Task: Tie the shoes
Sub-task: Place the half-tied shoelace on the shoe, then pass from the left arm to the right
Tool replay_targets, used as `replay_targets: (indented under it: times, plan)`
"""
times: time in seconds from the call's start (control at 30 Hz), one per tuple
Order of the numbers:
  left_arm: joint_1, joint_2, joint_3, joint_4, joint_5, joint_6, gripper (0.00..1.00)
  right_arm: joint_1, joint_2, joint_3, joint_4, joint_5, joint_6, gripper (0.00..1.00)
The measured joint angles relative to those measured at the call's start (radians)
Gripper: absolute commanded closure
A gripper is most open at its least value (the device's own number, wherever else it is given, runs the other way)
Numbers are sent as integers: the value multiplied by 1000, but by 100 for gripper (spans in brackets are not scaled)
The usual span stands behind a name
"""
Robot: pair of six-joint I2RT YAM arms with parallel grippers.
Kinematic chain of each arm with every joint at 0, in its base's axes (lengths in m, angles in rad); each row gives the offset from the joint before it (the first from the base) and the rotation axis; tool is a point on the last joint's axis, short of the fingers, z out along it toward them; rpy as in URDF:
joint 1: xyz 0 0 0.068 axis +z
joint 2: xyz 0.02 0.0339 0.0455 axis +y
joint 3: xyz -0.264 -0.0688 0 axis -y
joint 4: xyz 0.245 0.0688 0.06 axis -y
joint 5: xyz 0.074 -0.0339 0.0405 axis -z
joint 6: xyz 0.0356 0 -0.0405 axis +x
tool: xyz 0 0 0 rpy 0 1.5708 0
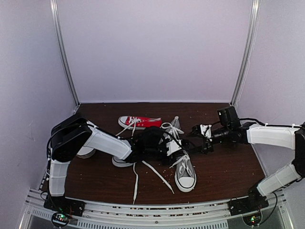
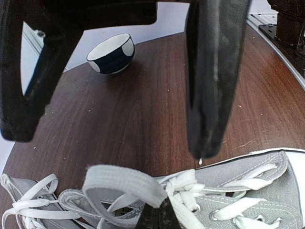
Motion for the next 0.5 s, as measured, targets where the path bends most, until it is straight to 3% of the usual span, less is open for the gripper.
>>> replay_targets:
  times: [0.3, 0.5]
  plan:
    - [0, 0, 0, -2, 0, 1, 100, 46, 88, 23, -11, 47, -59, 50]
    - [0, 0, 0, -3, 0, 2, 100, 48, 89, 32, -15, 59, -67, 51]
